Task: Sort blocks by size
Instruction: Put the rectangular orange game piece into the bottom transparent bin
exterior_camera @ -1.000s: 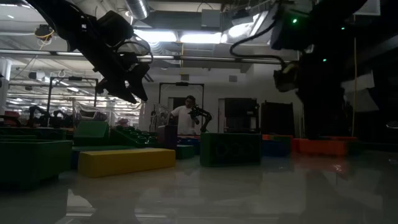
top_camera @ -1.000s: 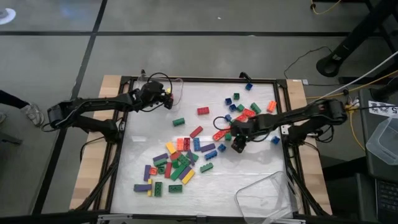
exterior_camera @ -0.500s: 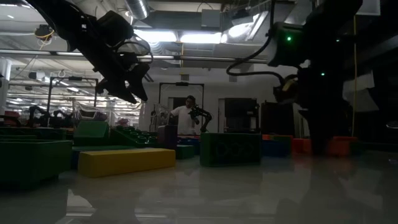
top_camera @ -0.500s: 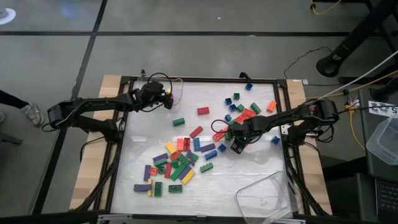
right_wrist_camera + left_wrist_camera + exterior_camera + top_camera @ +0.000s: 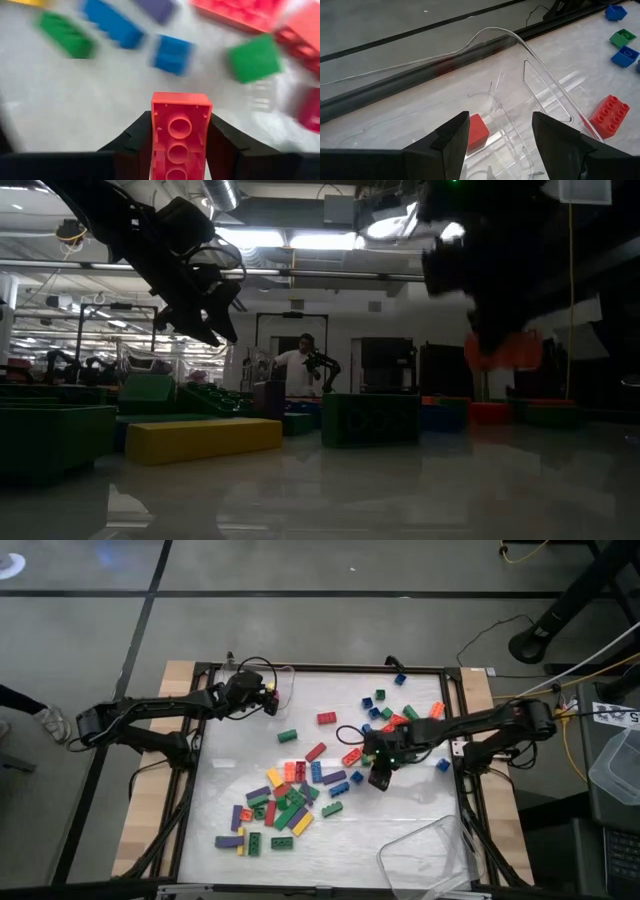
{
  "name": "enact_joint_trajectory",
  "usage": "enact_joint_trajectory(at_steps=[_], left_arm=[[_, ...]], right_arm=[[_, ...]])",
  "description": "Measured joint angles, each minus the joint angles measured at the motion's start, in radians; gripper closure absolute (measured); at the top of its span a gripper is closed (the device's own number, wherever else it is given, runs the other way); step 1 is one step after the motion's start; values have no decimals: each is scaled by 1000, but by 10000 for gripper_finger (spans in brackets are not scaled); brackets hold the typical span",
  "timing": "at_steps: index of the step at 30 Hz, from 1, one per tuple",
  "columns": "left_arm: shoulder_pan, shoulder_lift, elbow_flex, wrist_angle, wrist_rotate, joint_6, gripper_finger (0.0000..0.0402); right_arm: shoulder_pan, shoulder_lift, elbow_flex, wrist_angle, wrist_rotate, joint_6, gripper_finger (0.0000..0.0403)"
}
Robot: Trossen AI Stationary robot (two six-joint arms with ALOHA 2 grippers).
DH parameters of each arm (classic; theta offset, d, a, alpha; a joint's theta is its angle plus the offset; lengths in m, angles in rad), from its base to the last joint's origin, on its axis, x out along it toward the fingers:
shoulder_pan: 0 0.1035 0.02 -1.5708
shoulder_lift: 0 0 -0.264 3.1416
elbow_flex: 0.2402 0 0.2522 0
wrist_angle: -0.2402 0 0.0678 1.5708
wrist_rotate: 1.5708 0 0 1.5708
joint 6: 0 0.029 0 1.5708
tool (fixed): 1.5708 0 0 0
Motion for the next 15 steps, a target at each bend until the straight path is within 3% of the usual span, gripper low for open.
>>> enact_joint_trajectory(at_steps=[8, 15], left_arm=[[0, 0, 0, 0, 0, 0, 197], [0, 0, 0, 1, 0, -31, 197]], right_arm=[[203, -62, 105, -39, -125, 15, 264], [471, -72, 121, -46, -32, 179, 259]])
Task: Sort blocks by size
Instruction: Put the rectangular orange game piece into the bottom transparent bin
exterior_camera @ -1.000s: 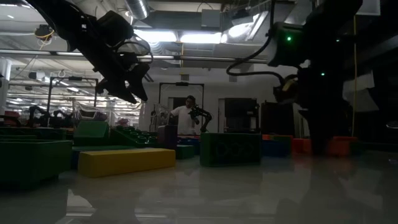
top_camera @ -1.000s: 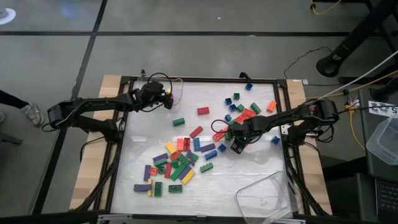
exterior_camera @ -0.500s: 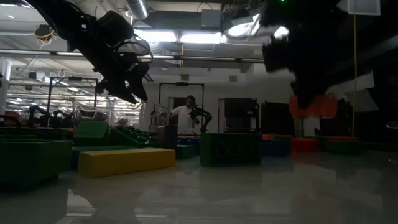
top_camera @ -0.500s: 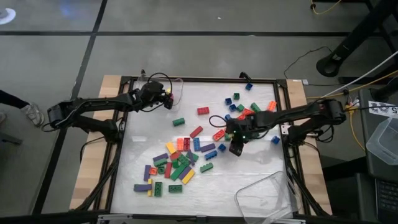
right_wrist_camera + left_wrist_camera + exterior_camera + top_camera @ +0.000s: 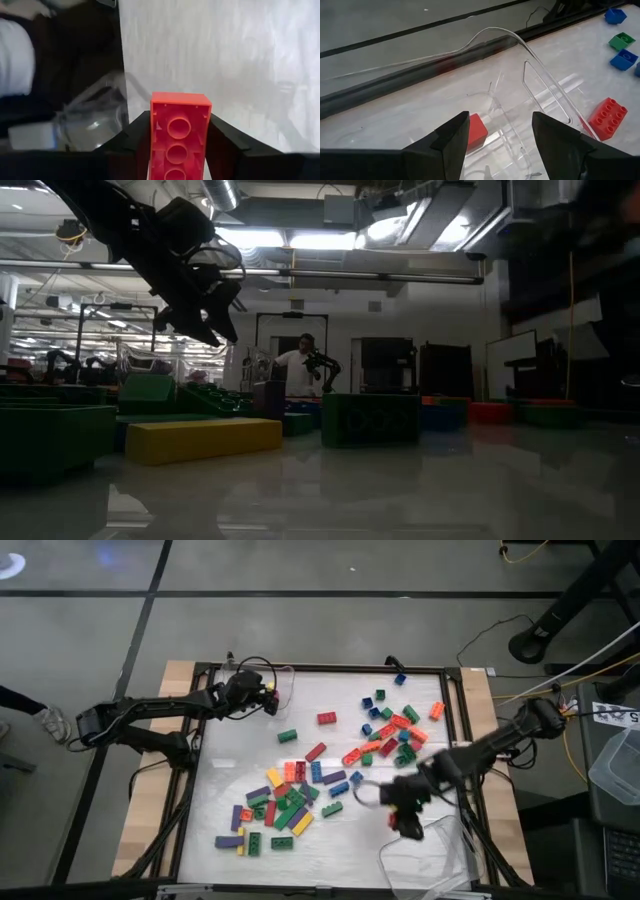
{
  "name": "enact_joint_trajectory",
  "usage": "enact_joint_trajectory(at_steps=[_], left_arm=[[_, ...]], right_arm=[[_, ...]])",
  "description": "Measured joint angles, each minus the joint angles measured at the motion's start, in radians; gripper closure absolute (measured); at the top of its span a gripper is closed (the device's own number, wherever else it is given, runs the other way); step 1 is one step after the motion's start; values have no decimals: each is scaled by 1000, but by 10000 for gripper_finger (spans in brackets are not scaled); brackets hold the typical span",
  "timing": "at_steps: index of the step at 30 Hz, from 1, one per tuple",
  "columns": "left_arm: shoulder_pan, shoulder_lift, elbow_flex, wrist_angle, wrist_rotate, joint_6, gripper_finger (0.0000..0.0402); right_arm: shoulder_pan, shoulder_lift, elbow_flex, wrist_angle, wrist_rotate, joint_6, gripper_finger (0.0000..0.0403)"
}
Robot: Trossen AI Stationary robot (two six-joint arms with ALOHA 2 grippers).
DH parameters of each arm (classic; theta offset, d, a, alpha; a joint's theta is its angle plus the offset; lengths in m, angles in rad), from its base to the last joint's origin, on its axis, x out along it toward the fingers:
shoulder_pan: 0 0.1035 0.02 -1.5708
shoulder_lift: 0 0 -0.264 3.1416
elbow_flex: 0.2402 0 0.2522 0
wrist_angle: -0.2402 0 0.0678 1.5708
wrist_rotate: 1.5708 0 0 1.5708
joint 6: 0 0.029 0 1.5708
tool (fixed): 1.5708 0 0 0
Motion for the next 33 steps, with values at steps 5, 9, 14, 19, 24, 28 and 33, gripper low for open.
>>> enact_joint_trajectory(at_steps=[5, 9, 14, 19, 24, 28, 33], left_arm=[[0, 0, 0, 0, 0, -1, 197], [0, 0, 0, 0, 0, -8, 197], [0, 0, 0, -1, 0, -27, 197], [0, 0, 0, -1, 0, -27, 197], [0, 0, 0, -1, 0, -26, 197], [0, 0, 0, -2, 0, -26, 197], [0, 0, 0, -2, 0, -9, 197]], right_arm=[[161, 18, 0, 15, 89, 133, 257], [250, 43, 0, 15, 148, 195, 257], [286, 94, 0, 17, 203, 199, 256], [275, 140, 0, 19, 199, 256, 256], [269, 166, -1, 19, 137, 263, 255], [263, 168, -1, 23, 115, 277, 238], [261, 171, -1, 20, 123, 278, 185]])
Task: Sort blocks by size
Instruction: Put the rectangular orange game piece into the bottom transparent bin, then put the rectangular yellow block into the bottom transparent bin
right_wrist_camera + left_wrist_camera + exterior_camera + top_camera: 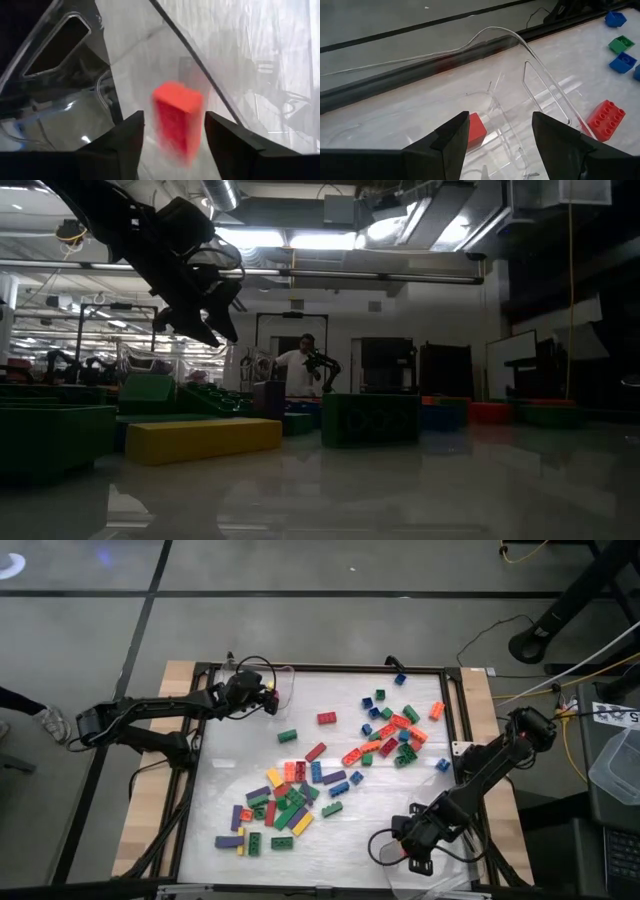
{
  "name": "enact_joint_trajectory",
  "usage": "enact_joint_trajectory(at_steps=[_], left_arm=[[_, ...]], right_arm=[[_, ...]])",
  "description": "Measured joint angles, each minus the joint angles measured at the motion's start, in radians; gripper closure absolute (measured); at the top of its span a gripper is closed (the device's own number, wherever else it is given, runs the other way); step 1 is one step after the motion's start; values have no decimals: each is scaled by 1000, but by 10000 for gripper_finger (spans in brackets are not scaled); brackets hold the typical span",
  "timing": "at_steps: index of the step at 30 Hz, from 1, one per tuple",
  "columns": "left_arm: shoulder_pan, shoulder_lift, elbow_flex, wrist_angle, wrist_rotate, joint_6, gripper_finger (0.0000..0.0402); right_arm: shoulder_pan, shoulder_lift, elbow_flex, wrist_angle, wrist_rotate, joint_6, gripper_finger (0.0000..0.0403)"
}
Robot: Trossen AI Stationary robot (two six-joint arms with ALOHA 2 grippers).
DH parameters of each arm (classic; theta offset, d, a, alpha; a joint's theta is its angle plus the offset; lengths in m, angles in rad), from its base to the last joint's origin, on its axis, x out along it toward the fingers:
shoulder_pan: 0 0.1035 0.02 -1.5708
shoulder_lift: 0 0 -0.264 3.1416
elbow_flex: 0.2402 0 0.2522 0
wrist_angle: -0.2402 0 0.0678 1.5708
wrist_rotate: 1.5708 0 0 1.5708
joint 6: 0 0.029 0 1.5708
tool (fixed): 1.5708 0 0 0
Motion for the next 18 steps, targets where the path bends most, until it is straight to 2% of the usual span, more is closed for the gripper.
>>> enact_joint_trajectory(at_steps=[6, 13, 16, 18], left_arm=[[0, 0, 0, 0, 0, 0, 197], [0, 0, 0, 4, 0, 0, 197], [0, -1, 0, 17, 11, 34, 197], [0, -10, 0, 29, 57, 62, 197]], right_arm=[[1, 8, 0, -8, 48, -33, 148], [-46, 13, 0, -58, 152, -35, 145], [-80, 13, 0, -94, 156, -40, 144], [-96, 13, 0, -105, 136, -67, 144]])
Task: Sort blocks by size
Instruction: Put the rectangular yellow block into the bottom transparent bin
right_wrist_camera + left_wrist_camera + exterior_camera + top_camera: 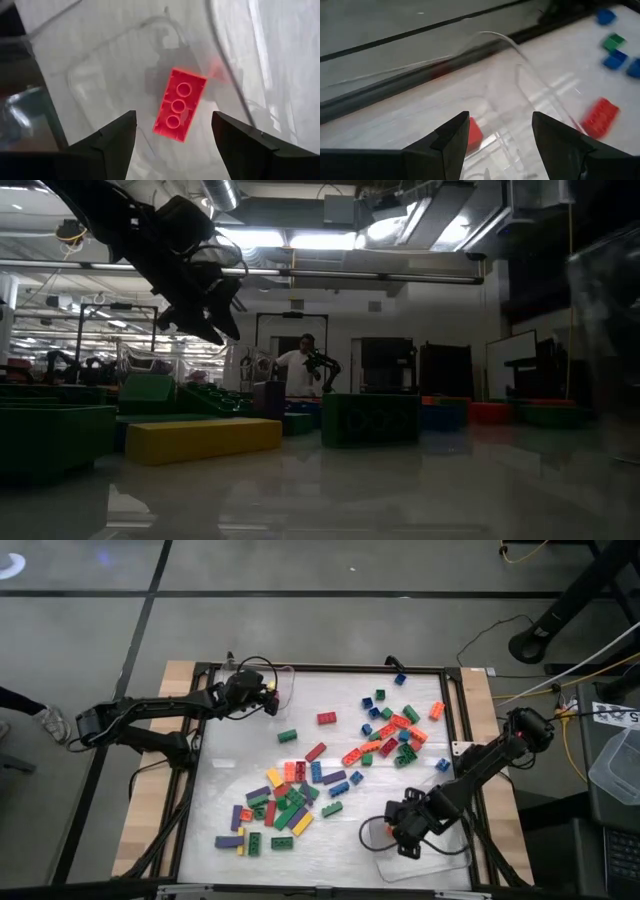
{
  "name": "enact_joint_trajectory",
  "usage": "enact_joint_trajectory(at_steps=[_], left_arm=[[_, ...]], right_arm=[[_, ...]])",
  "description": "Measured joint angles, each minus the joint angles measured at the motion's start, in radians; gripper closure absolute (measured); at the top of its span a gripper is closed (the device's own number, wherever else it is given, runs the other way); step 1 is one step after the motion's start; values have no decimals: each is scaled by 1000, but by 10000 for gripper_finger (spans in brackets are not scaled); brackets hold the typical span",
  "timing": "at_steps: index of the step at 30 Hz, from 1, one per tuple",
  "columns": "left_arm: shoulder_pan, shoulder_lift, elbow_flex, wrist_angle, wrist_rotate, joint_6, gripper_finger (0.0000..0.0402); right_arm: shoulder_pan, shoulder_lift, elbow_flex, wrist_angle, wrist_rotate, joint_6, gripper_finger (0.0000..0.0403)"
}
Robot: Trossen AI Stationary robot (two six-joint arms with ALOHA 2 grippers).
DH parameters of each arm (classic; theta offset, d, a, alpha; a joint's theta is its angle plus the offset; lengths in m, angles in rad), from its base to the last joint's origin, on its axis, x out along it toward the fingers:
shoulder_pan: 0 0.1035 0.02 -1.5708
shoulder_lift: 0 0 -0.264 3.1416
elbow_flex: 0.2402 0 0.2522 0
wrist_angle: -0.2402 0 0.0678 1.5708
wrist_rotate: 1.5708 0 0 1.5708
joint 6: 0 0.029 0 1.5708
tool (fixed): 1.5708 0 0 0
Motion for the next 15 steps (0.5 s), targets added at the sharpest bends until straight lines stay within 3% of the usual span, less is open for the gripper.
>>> enact_joint_trajectory(at_steps=[9, 15], left_arm=[[-121, -140, 45, 15, 262, 89, 197], [-283, -242, 47, -105, 304, 154, 197]], right_arm=[[1, -29, 8, 10, -38, -42, 144], [0, -60, 85, -9, -7, -83, 144]])
